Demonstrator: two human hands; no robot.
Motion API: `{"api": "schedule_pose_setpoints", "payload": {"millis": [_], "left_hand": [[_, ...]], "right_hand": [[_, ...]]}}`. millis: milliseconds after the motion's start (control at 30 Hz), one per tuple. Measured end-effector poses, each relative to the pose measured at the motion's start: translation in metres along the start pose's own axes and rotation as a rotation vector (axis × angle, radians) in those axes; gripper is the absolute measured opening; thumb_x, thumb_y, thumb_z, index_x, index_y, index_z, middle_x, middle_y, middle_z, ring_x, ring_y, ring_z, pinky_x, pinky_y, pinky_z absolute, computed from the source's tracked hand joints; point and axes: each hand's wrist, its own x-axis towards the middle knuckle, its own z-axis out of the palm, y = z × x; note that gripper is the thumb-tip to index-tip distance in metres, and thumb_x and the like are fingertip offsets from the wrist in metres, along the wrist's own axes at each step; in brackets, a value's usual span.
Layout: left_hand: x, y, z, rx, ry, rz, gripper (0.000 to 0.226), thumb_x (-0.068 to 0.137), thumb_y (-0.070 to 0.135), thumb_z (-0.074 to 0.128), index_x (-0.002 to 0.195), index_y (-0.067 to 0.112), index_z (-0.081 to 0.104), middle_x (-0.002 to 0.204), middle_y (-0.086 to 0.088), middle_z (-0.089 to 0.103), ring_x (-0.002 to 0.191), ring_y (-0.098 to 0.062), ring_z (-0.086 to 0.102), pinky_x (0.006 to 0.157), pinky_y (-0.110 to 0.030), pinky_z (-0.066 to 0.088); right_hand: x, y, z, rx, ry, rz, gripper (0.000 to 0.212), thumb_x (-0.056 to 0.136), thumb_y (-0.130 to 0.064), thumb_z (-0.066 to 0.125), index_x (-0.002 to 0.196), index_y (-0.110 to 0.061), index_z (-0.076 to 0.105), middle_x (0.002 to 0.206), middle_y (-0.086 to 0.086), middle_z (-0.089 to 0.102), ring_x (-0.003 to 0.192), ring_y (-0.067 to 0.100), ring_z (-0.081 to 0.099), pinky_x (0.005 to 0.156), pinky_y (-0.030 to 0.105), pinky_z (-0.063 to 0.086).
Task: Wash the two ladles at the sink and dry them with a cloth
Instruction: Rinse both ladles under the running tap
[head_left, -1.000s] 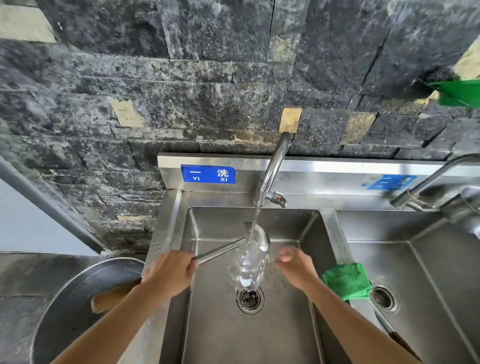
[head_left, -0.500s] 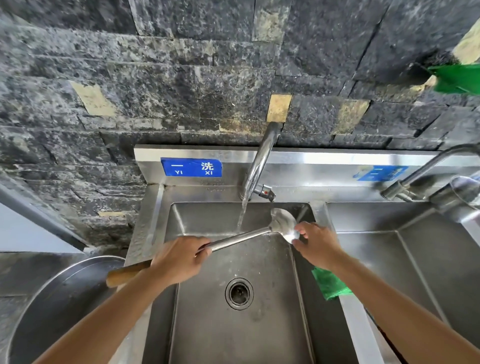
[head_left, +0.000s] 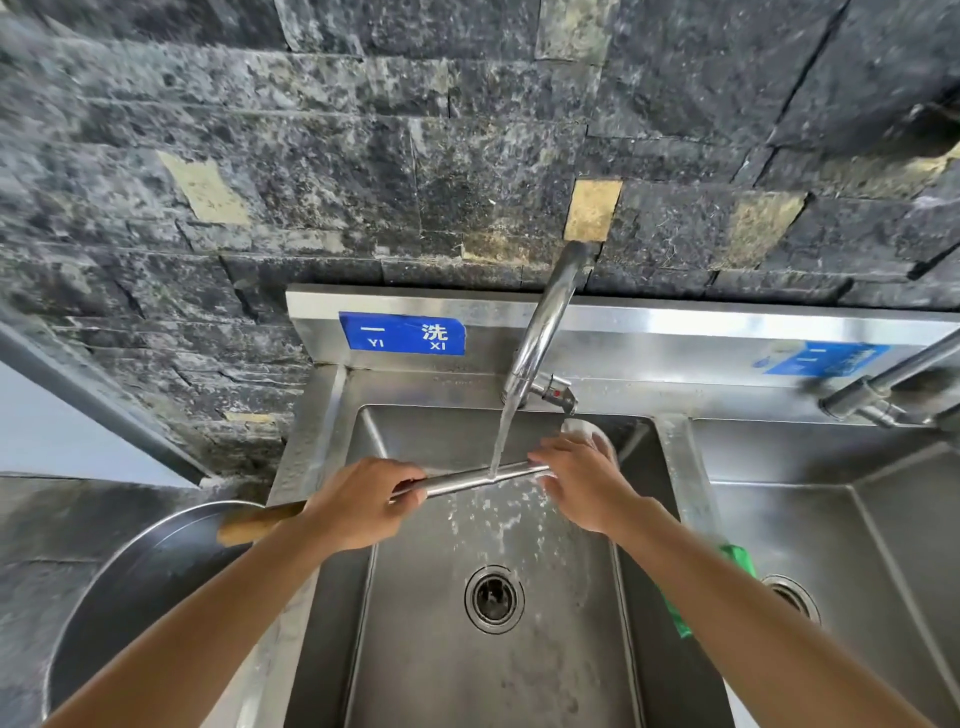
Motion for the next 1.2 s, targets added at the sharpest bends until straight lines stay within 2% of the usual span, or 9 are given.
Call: {"api": "schedule_pose_setpoints", "payload": {"millis": [200,333,433,533,833,900,1000,1067,1200], "left_hand": [[-0.006,-0.017,0.010,-0.071,-0.024,-0.025,0.023,0.090,0.051,0.044,0.091,0.035,0.060,0.073,0.015,0.063,0.063,-0.002,0.058,0.063,-0.033,0.053],[0.006,-0.010,0.015,-0.085,-0.049,0.003,0.019,0.089,0.047,0.046,0.086,0.034,0.059,0.071,0.014,0.060,0.065,-0.003,0.057,0.063,-0.034,0.051],[0.018,0.000,0.019,-0.047,-0.024,0.016,0.023,0.089,0.051,0.042,0.087,0.034,0.057,0.072,0.016,0.058,0.065,-0.001,0.054,0.061,-0.030,0.048],[0.032,0.013,0.026,-0.077,-0.048,0.036,0.030,0.089,0.053,0.040,0.089,0.030,0.060,0.077,0.013,0.061,0.068,-0.005,0.056,0.065,-0.033,0.051],[0.054,0.034,0.049,-0.164,0.044,-0.032,0.033,0.081,0.057,0.058,0.092,0.026,0.063,0.081,0.011,0.065,0.070,-0.009,0.060,0.056,-0.026,0.043],[0.055,0.039,0.056,-0.167,0.030,-0.060,0.029,0.079,0.055,0.062,0.088,0.027,0.060,0.077,0.012,0.061,0.072,-0.012,0.060,0.056,-0.026,0.041],[0.057,0.044,0.066,-0.206,-0.003,-0.124,0.022,0.078,0.048,0.067,0.088,0.028,0.063,0.082,0.010,0.067,0.078,-0.014,0.065,0.068,-0.027,0.049],[0.058,0.046,0.072,-0.240,-0.011,-0.181,0.025,0.079,0.045,0.069,0.095,0.027,0.066,0.087,0.010,0.069,0.079,-0.013,0.065,0.073,-0.029,0.051],[0.063,0.057,0.080,-0.391,-0.010,-0.230,0.025,0.080,0.033,0.074,0.101,0.020,0.068,0.089,0.007,0.072,0.079,-0.013,0.067,0.074,-0.033,0.056]], "right_hand": [[0.014,0.002,0.007,-0.237,-0.030,-0.108,0.036,0.097,-0.018,0.057,0.130,-0.030,0.061,0.121,-0.006,0.064,0.132,0.018,0.047,0.121,0.059,-0.008],[0.013,0.018,0.003,-0.341,-0.110,-0.159,0.027,0.097,-0.021,0.058,0.122,-0.031,0.064,0.114,-0.006,0.063,0.120,0.015,0.055,0.122,0.055,0.006],[0.011,0.035,-0.006,-0.368,-0.086,-0.178,0.022,0.098,-0.031,0.059,0.119,-0.032,0.064,0.114,-0.009,0.064,0.108,0.011,0.058,0.104,0.038,0.027],[0.004,0.048,-0.019,-0.425,-0.139,-0.169,0.020,0.100,-0.034,0.056,0.118,-0.030,0.064,0.115,-0.006,0.062,0.109,0.015,0.059,0.099,0.039,0.032],[-0.030,0.105,-0.070,-0.599,-0.225,-0.039,0.026,0.100,-0.024,0.055,0.125,-0.032,0.060,0.127,-0.013,0.060,0.120,0.011,0.059,0.111,0.047,0.036],[-0.042,0.121,-0.083,-0.618,-0.224,-0.008,0.026,0.102,-0.021,0.053,0.124,-0.033,0.061,0.119,-0.016,0.061,0.110,0.003,0.060,0.119,0.047,0.032],[-0.060,0.144,-0.103,-0.688,-0.217,-0.026,0.023,0.105,-0.030,0.049,0.122,-0.040,0.060,0.108,-0.021,0.059,0.090,-0.003,0.053,0.111,0.033,0.040],[-0.072,0.159,-0.116,-0.725,-0.255,-0.022,0.025,0.106,-0.035,0.044,0.126,-0.042,0.057,0.111,-0.021,0.059,0.099,-0.003,0.057,0.106,0.027,0.039],[-0.089,0.181,-0.135,-0.795,-0.306,0.010,0.029,0.106,-0.038,0.039,0.132,-0.042,0.051,0.120,-0.022,0.056,0.113,0.000,0.057,0.111,0.031,0.036]]}}
